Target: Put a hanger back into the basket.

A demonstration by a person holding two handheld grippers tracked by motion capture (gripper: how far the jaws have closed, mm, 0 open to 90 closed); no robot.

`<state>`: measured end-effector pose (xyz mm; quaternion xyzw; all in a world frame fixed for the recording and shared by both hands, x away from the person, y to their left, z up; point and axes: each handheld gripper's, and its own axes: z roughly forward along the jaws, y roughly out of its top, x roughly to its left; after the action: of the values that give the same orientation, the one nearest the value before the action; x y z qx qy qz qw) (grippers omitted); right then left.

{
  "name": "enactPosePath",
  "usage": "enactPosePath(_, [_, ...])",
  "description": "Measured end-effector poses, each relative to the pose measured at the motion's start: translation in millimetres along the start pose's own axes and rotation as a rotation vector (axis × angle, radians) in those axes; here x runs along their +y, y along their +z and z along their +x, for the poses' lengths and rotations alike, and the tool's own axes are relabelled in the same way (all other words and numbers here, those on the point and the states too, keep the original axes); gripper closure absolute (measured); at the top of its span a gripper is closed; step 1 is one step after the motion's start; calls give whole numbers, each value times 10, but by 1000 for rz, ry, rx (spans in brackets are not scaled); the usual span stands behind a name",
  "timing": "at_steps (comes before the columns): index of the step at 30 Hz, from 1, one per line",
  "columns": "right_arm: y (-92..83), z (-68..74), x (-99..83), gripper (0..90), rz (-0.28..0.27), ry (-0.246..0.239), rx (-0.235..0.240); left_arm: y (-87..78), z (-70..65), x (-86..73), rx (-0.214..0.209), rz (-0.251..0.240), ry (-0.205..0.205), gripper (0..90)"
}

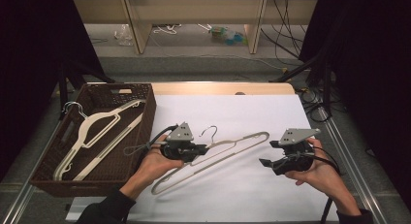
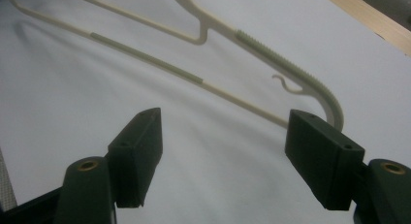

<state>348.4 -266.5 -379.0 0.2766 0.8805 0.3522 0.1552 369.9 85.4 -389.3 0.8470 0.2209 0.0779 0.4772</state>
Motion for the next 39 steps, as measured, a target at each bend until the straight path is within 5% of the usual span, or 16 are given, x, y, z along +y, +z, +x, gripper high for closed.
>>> enactPosePath(5, [-16,-8,-13,261,-25,15,6,-187,43,14,-19,-55,-95,859])
enactPosePath(12, [-20,-27,-60,171,-67,60,-7,-494,85,44,-10,-116,-156,859])
enactPosePath(30, [3,-14,-76,167,-69,64,4,-1170,273,172,1,-198,-285,859])
enactPosePath(39, [4,-17,-94,169,-64,69,4,-1536,422,183,31,-226,-312,859])
